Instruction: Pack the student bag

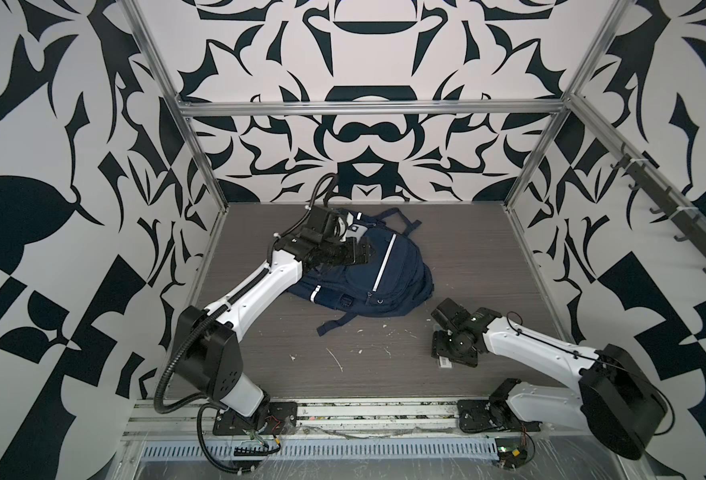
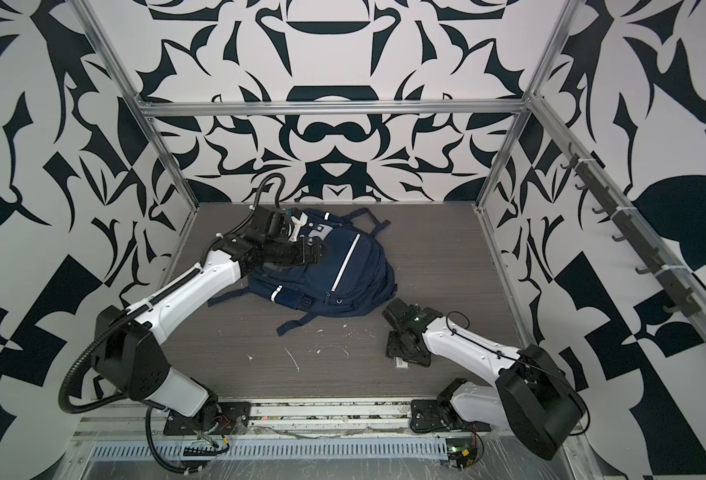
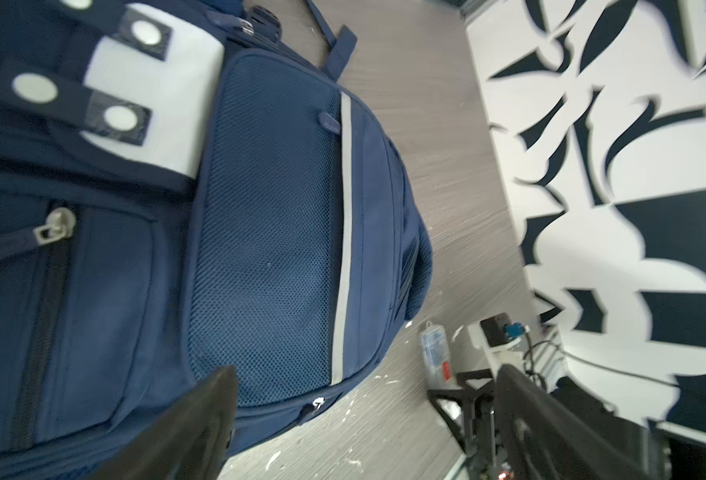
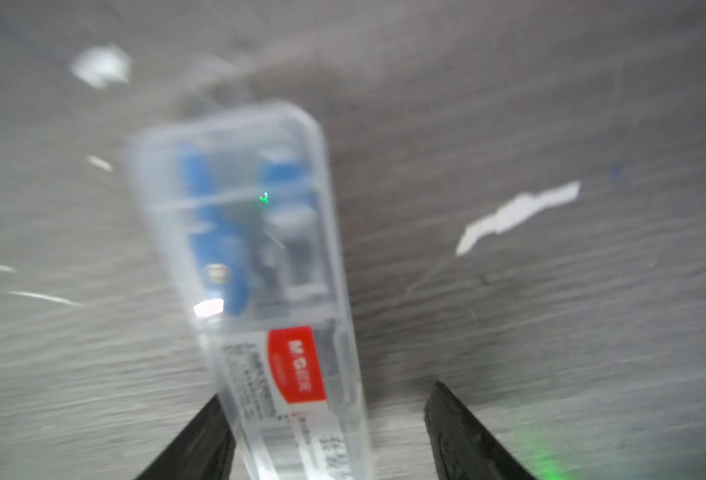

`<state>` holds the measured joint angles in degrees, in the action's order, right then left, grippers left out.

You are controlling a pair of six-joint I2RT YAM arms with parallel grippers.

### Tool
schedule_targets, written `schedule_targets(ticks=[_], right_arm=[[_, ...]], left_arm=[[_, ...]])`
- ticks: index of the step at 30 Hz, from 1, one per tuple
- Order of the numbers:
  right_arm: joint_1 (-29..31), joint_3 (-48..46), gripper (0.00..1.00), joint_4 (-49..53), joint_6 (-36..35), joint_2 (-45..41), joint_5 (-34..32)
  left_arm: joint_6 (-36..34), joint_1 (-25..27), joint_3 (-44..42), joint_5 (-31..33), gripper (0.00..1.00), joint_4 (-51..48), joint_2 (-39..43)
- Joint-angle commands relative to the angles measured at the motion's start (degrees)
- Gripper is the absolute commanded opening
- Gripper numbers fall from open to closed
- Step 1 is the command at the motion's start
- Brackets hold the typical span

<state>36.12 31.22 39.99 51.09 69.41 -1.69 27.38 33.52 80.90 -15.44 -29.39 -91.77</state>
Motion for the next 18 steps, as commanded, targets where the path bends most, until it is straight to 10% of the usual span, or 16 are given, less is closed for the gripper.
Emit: schedule_targets(ticks=[1, 18], right_arm=[[0.3, -0.7, 0.69, -0.2, 1.3, 0.9, 0.5], [0.1, -4.9, 0.21, -5.4, 0.9, -5.8, 1.3]], left_arm=[[-6.2, 3.1, 5.7, 5.3, 0.93, -12.1, -4.6], [-7.4, 4.3, 13.9, -2.7, 0.56, -3.3, -21.4]])
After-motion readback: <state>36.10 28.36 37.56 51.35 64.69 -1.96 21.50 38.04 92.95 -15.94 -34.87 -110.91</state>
